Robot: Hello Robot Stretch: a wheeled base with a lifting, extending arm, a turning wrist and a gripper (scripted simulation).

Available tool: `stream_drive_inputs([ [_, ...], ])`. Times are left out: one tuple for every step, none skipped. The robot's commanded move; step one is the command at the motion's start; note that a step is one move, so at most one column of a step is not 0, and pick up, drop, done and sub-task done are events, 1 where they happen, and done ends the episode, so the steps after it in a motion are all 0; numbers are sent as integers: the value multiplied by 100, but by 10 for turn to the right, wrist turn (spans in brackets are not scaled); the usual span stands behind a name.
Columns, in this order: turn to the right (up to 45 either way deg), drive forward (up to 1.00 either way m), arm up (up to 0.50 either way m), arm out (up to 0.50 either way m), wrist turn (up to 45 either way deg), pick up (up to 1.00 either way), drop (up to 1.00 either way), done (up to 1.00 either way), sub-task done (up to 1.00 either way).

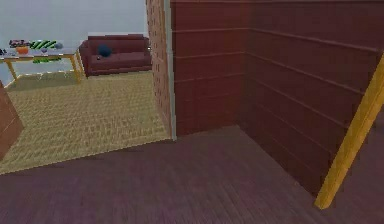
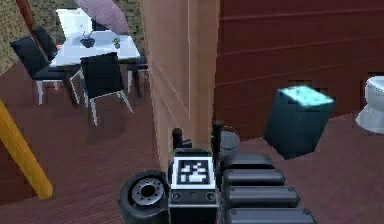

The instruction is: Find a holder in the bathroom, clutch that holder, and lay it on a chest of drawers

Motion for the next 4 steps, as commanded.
stream_drive_inputs([
  [210,0,0,0,0,0,0,0,0],
  [0,40,0,0,0,0,0,0,0],
  [390,0,0,0,0,0,0,0,0],
  [0,80,0,0,0,0,0,0,0],
])
